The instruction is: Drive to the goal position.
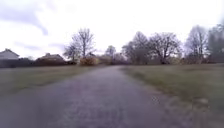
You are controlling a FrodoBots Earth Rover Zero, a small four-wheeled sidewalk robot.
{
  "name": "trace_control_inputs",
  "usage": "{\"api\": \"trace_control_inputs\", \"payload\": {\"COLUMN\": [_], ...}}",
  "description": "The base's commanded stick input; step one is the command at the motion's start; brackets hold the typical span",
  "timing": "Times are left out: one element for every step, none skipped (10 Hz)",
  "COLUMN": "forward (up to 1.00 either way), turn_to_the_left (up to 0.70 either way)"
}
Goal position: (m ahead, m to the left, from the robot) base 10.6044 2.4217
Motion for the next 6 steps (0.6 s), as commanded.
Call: {"api": "trace_control_inputs", "payload": {"forward": [1.0, 1.0, 1.0, 1.0, 1.0, 1.0], "turn_to_the_left": [0.0, 0.0, 0.0, 0.0, 0.0, 0.0]}}
